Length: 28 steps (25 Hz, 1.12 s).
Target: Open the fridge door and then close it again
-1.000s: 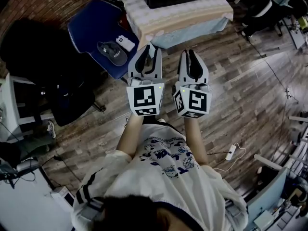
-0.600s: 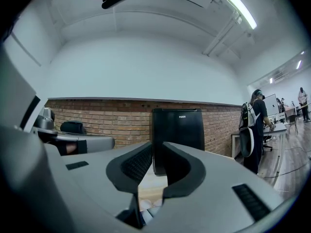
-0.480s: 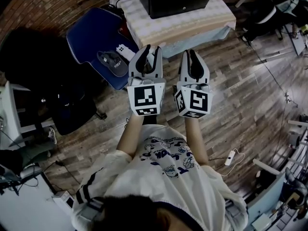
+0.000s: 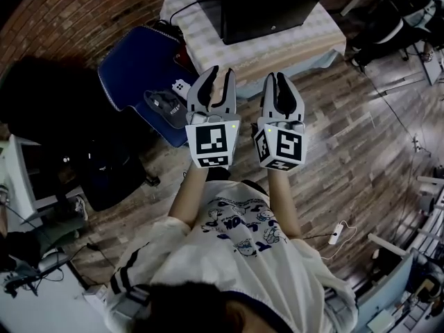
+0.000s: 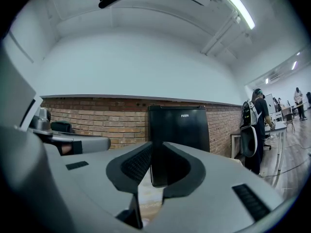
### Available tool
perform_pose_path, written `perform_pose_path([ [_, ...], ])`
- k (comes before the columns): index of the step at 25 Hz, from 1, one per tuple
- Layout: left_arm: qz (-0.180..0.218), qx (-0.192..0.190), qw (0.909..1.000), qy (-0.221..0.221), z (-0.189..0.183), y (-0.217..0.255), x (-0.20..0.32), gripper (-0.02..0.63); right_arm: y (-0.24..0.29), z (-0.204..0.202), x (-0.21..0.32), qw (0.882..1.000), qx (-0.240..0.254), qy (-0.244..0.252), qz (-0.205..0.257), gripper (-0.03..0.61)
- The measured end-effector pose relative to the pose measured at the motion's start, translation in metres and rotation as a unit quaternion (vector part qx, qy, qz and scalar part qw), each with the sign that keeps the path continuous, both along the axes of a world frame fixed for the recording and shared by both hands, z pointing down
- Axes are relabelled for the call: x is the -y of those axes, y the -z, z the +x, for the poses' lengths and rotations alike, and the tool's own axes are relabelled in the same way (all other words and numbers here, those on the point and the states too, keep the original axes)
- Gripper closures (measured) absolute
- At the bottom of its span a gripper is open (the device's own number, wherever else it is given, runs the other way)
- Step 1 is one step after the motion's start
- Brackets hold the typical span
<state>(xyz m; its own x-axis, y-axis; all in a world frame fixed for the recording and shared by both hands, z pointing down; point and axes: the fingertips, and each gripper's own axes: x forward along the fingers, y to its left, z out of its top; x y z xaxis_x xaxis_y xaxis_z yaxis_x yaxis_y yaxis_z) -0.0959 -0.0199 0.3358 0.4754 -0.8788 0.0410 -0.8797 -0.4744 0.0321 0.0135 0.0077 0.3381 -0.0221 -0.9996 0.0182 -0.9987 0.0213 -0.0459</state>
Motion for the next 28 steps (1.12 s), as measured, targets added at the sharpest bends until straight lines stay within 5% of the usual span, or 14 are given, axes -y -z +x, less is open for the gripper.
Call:
perform_pose_path([
  [28,-0.042,-0.004,0.9991,0.007,0.022,-0.022,0.14,0.505,-0.017,0.012,0.138,1.0,0.003,0.017,-0.025,0.517],
])
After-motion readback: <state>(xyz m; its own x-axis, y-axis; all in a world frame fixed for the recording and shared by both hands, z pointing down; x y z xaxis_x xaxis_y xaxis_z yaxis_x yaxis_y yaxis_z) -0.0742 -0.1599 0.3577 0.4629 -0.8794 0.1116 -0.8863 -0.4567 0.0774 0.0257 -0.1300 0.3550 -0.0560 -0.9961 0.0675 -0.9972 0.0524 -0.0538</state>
